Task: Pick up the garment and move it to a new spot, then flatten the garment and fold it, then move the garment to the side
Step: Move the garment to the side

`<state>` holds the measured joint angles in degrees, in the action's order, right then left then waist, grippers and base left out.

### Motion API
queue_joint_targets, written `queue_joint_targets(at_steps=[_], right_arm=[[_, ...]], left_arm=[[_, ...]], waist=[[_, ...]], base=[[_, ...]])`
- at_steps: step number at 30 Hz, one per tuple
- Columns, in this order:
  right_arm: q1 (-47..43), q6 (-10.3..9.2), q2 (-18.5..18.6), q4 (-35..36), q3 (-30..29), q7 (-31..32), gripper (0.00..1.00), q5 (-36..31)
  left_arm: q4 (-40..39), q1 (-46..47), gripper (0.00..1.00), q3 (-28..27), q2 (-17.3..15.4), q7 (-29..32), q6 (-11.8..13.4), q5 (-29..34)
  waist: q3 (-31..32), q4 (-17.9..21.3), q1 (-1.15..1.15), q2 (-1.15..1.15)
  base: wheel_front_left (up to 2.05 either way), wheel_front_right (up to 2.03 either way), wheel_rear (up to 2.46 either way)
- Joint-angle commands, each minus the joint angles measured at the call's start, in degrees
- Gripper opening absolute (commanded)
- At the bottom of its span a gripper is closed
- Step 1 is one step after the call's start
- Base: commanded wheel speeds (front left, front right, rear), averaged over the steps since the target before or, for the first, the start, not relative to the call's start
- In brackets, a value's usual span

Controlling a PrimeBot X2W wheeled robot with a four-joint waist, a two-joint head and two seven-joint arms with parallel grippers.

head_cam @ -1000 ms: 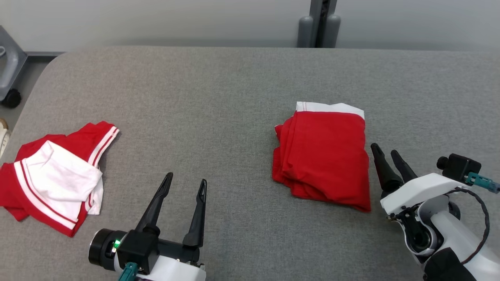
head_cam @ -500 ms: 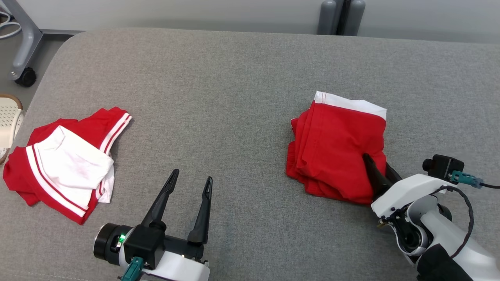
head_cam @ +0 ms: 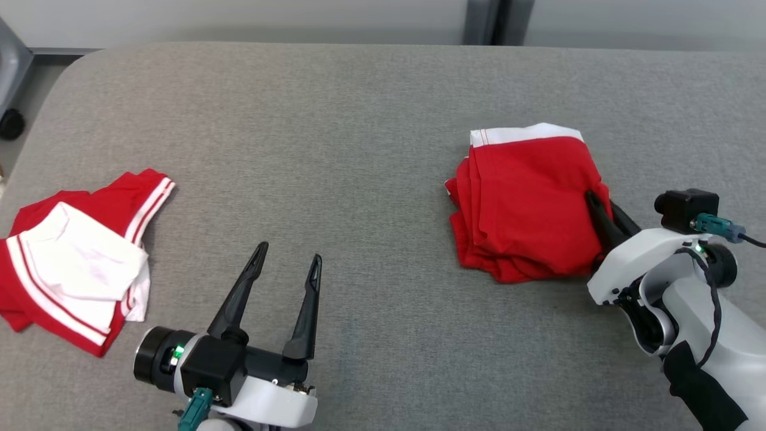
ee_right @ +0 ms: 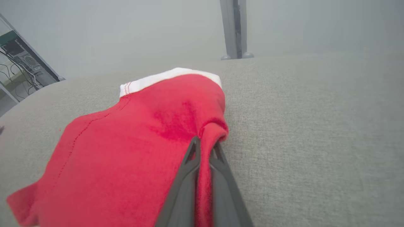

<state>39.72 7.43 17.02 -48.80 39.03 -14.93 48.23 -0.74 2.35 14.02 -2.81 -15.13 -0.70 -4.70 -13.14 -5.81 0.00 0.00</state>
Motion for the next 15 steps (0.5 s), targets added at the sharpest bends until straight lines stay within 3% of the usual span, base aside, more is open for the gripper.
queue_joint_targets(at_steps=[1,8,15], right_arm=[[0.59,0.12,0.32,0.31,-0.54,-0.39,0.0,-1.02],[0.34,0.09,-2.4,3.6,-8.06,-0.37,0.0,-12.66],[-1.02,0.08,-5.58,6.54,-12.23,-0.37,0.0,-18.5]], left_arm=[[-0.31,1.13,1.0,-0.12,-0.18,0.02,-0.39,0.6],[-1.72,3.42,1.0,-0.23,-1.08,0.02,-2.2,2.91],[-0.95,5.59,1.0,-0.02,-3.16,0.02,-3.33,4.46]], waist=[[-0.45,0.73,0.0,0.0],[-2.86,6.28,0.0,0.0],[-4.57,13.29,0.0,0.0]], base=[[0.0,0.0,0.0],[0.0,0.0,0.0],[0.0,0.0,0.0]])
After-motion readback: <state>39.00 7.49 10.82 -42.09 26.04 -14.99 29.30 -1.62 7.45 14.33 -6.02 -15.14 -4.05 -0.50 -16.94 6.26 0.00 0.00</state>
